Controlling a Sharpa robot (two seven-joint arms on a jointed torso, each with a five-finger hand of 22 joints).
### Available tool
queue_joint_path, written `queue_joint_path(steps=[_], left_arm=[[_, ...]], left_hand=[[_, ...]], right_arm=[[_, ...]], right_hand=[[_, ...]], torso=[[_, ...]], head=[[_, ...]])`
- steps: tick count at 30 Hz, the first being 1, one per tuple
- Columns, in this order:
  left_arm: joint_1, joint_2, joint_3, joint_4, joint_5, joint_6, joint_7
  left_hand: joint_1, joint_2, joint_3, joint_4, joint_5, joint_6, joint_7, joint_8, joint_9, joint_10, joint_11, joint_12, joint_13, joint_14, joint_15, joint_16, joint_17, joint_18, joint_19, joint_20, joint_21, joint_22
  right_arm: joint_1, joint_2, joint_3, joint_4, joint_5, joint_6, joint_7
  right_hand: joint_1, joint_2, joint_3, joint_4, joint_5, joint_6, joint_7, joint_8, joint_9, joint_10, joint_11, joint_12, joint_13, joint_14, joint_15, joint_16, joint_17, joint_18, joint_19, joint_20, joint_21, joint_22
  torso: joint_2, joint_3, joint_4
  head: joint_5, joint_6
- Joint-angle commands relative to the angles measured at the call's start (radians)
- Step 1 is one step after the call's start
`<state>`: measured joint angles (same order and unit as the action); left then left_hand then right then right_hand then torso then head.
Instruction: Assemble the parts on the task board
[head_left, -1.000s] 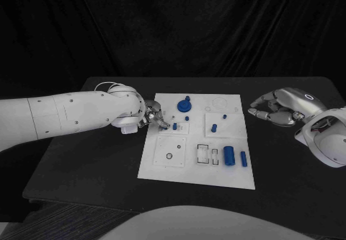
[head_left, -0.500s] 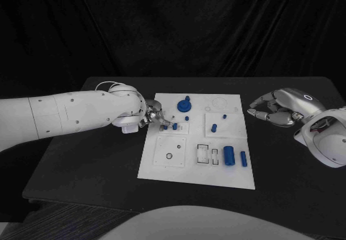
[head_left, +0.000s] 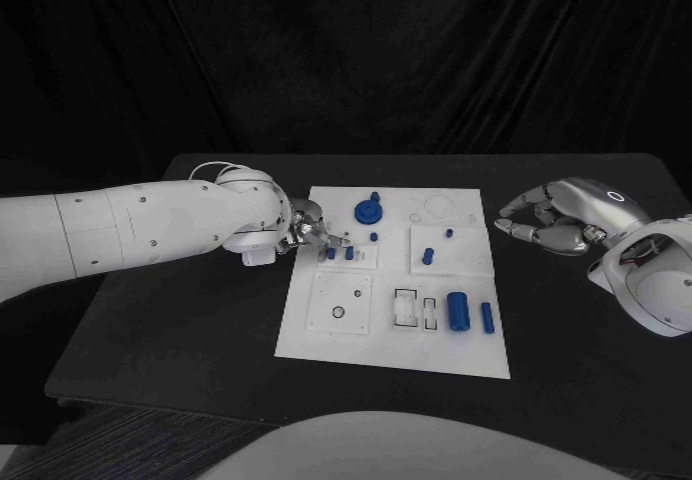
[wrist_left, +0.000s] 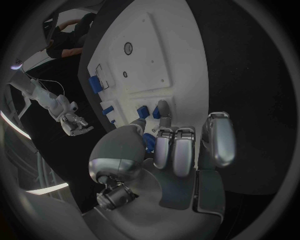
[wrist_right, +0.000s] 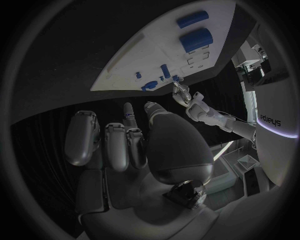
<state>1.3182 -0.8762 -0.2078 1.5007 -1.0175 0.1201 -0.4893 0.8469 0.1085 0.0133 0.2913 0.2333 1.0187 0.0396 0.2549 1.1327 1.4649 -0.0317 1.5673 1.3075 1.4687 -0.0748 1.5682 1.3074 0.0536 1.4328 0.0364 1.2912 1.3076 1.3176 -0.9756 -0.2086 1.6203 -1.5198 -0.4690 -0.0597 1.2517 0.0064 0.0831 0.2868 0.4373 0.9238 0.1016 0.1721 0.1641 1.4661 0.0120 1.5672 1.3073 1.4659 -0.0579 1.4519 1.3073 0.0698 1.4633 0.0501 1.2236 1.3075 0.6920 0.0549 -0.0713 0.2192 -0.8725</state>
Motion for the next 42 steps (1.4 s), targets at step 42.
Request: queue_joint_path(steps=[42], left_arm=[[-0.003,0.133,-0.005,-0.188,-0.549,-0.448,0.765]], left_hand=[[0.692,-0.136,0.042,-0.124,-0.128,-0.251,0.021,-0.187,-0.795,-0.777,0.062,-1.222,-1.041,-0.151,0.037,-0.291,-0.238,0.013,-0.023,0.038,0.002,0.174]], right_arm=[[-0.004,-0.010,0.001,0.011,-0.002,0.001,0.010]], right_hand=[[0.010,-0.002,0.010,0.000,0.010,0.007,0.002,-0.007,-0.002,0.105,0.001,0.004,0.263,0.070,0.001,-0.001,0.090,0.004,-0.001,0.001,-0.003,0.165]], torso=[[0.008,-0.0043,-0.0023]], head=[[-0.025,0.000]])
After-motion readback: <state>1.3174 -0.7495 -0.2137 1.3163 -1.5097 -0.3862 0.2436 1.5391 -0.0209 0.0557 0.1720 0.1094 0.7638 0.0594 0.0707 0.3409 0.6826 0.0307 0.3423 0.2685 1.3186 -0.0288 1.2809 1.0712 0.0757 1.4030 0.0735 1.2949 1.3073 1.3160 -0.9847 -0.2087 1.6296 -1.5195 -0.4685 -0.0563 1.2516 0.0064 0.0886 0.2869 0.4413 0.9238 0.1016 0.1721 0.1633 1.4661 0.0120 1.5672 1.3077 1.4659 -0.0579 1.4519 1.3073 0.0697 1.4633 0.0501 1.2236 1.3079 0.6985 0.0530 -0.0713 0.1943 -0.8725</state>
